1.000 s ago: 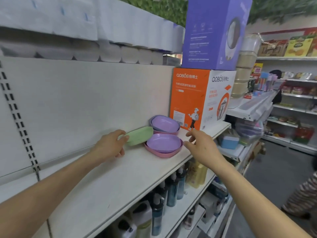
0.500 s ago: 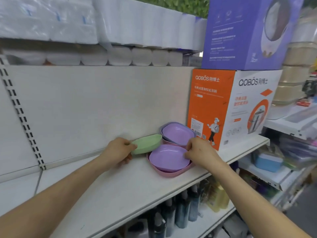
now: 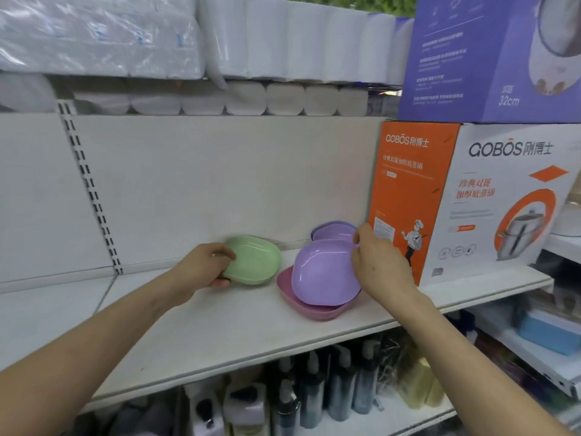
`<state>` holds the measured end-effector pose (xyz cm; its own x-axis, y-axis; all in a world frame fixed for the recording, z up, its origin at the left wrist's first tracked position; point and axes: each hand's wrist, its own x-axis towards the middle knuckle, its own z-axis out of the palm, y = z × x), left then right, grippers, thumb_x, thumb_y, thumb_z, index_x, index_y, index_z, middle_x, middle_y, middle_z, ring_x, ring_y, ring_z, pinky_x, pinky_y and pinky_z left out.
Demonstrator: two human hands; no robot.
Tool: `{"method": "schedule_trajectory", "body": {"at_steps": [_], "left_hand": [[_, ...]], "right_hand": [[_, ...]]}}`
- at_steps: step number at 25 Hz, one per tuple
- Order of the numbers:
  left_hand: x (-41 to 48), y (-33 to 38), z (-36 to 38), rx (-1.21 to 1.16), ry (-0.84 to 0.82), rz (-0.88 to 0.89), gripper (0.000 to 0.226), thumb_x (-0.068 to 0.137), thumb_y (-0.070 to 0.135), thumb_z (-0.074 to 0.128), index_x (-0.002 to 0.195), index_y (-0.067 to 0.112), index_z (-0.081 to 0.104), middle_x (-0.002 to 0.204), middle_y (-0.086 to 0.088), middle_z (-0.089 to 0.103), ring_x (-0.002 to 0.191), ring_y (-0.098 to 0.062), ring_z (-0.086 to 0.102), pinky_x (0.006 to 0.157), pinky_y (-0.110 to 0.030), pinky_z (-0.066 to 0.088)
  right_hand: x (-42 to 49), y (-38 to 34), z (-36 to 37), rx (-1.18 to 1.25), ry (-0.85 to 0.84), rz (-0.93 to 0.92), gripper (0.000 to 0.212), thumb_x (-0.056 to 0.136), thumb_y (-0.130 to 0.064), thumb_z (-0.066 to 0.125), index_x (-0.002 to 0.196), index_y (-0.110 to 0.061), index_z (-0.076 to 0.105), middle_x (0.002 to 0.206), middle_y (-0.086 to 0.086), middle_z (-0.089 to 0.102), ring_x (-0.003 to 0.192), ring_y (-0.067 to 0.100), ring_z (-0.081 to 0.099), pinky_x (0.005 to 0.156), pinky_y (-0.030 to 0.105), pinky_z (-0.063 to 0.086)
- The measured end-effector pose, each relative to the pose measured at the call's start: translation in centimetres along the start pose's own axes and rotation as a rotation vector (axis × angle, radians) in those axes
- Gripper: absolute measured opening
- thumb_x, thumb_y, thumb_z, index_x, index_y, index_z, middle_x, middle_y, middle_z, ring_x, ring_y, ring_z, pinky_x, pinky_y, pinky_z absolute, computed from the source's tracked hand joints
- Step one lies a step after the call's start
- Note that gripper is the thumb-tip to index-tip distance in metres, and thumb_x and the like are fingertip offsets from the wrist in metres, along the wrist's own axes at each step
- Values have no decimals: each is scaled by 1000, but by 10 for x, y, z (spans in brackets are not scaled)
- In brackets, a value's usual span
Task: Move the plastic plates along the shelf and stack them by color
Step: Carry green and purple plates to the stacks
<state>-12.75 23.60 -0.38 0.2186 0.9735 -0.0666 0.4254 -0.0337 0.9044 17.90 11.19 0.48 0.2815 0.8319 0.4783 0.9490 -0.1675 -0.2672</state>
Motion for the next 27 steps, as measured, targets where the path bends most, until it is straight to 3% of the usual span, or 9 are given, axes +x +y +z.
{"method": "schedule_trajectory", "body": {"at_steps": [5,9,11,13,15,18,21,24,27], "left_hand": [[-42,-19,-18,-71,117,-100,43,97,2,47,133,21,61,127,-15,60,85,-32,74,72,-34,63],[-82,-34,-47,-68,243,-62,59,93,-3,47,145,24,52,134,-11,55,73,-25,72,63,-29,60],[-102,-43,-66,-51,304,-33,64,92,-3,53,149,28,49,131,-10,57,70,-21,71,61,-26,58],[-125,-53,-89,-22,362,-2,67,92,-1,59,150,31,47,120,-6,60,69,-19,67,60,-24,57],[-148,-66,-116,-5,408,25,68,91,0,63,148,33,48,115,-2,59,68,-18,62,59,-23,55],[-185,-95,-167,51,474,49,67,91,5,66,145,40,50,127,-2,57,71,-17,62,60,-23,51],[-227,-127,-229,109,532,50,64,91,11,67,141,48,50,130,1,58,73,-18,62,68,-28,51],[-281,-161,-300,130,601,32,66,90,13,67,140,52,49,136,6,57,92,-18,61,83,-36,53],[-345,-195,-371,177,670,-1,65,90,18,68,139,56,47,140,14,54,111,-16,60,94,-38,54]], "right_hand": [[-6,-8,-3,301,29,-106,45,83,16,34,114,-15,43,75,10,56,66,28,54,55,40,42],[-3,-32,21,454,-1,-222,42,84,10,42,104,-22,60,107,3,60,99,27,58,87,45,50],[-6,-59,27,558,-59,-275,39,91,4,50,118,-20,63,118,0,58,108,23,59,92,36,46],[-15,-92,28,635,-169,-299,41,93,-8,63,130,-24,60,125,-5,54,108,15,55,85,18,40],[-24,-125,31,666,-258,-320,56,88,-18,75,139,-30,55,128,-9,48,108,10,51,80,10,36],[-41,-183,35,697,-326,-375,73,81,-21,81,144,-36,48,128,-9,46,112,11,50,81,12,37],[-65,-252,38,757,-387,-440,78,78,-19,81,144,-40,44,132,-9,47,117,11,49,89,24,40],[-96,-337,46,800,-443,-516,80,76,-20,82,143,-41,44,133,-12,48,121,11,49,93,27,41],[-133,-429,52,814,-517,-598,84,76,-21,82,145,-42,41,135,-12,47,120,9,48,88,19,39]]}}
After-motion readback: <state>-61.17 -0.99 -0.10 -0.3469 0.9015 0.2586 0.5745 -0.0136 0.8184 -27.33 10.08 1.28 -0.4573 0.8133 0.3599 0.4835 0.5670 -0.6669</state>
